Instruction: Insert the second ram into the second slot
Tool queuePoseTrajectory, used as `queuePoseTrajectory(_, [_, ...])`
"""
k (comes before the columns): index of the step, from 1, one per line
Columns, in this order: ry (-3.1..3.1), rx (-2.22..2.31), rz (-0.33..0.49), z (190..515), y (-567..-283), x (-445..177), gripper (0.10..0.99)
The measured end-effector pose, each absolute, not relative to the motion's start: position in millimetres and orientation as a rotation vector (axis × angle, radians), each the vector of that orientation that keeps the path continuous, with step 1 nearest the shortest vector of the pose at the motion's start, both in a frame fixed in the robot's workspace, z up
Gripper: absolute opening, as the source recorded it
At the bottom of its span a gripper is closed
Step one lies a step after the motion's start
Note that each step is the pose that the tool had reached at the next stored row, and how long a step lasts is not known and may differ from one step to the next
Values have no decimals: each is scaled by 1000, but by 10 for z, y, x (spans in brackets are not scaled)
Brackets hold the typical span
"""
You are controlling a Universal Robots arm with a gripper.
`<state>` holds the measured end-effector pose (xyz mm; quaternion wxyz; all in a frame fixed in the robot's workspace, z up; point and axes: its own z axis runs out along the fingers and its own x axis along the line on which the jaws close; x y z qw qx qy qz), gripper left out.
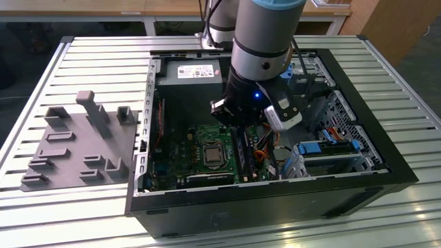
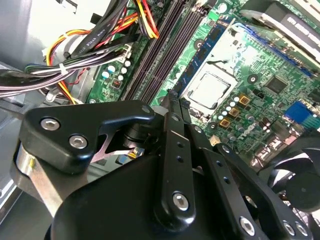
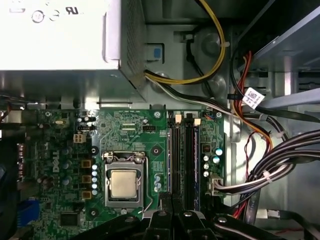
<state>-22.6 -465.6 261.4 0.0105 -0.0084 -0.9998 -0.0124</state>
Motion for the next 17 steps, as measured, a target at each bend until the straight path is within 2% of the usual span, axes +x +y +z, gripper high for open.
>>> queuePoseTrajectory(17, [-3104,-8,-38,2487,-4656,-143,118])
